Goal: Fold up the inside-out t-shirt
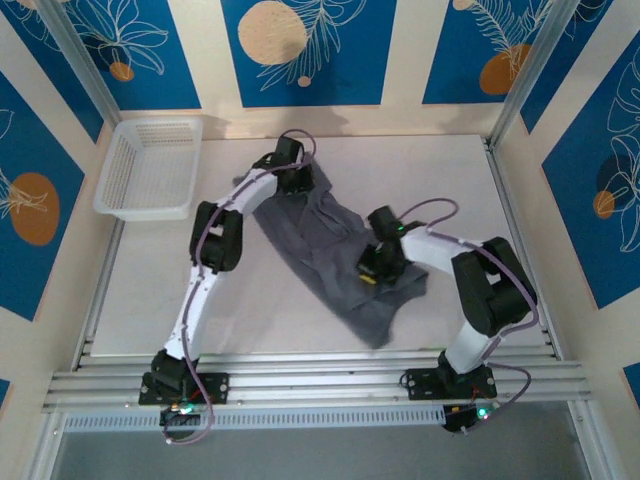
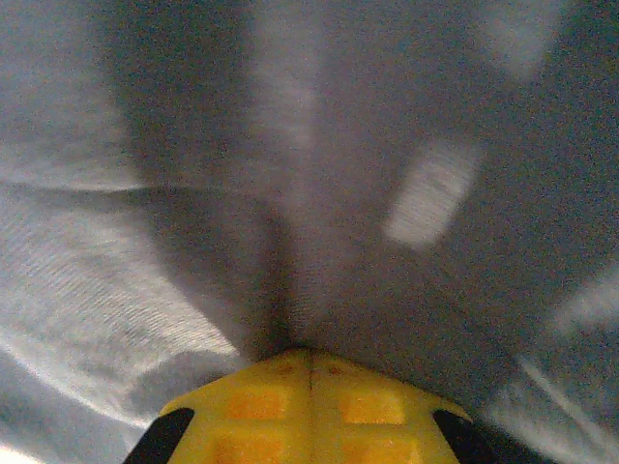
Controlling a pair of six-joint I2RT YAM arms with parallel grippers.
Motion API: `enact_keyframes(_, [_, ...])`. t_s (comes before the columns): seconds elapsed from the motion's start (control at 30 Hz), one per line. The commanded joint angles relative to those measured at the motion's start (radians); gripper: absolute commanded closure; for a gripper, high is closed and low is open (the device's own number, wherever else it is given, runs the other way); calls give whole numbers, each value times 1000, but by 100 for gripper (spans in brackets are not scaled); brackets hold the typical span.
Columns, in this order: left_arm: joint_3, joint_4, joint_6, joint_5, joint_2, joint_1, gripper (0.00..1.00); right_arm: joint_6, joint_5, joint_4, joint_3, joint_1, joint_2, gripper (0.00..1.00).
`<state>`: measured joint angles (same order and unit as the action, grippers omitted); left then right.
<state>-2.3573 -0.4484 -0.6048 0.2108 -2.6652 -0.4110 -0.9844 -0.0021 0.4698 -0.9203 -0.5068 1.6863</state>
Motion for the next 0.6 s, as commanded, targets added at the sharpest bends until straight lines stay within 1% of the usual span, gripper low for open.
enact_keyframes(0.0, [-252,-25,-30,183,-127,-16,100,-128,-119,-157,-39,-191,112,100])
enact_keyframes(0.03, [-309,-39,-23,189,-133,-20,100,-91,-125,-114,-107,-231,152,100])
enact_keyframes(0.1, [-318,-44,0,188,-84,-27,100,-4,-123,-42,-216,-283,188,100])
enact_keyframes(0.17, [-253,-45,31,193,15,-29,88,60,-119,-8,-273,-315,165,98])
enact_keyframes(0.23, [-91,13,70,235,165,-22,66,76,-48,-9,-252,-319,84,97])
enact_keyframes(0.27, [9,50,82,243,240,-18,58,77,-20,-19,-226,-309,40,96])
enact_keyframes(0.33, [247,139,99,230,431,-7,48,80,18,-51,-142,-267,-66,90])
enact_keyframes(0.43, [524,136,110,177,674,20,44,114,51,-101,7,-202,-197,80])
enact_keyframes(0.53, [766,93,103,127,880,52,42,182,-19,-138,129,-145,-272,67])
enact_keyframes(0.57, [857,85,97,120,954,66,42,190,-55,-152,164,-128,-286,61])
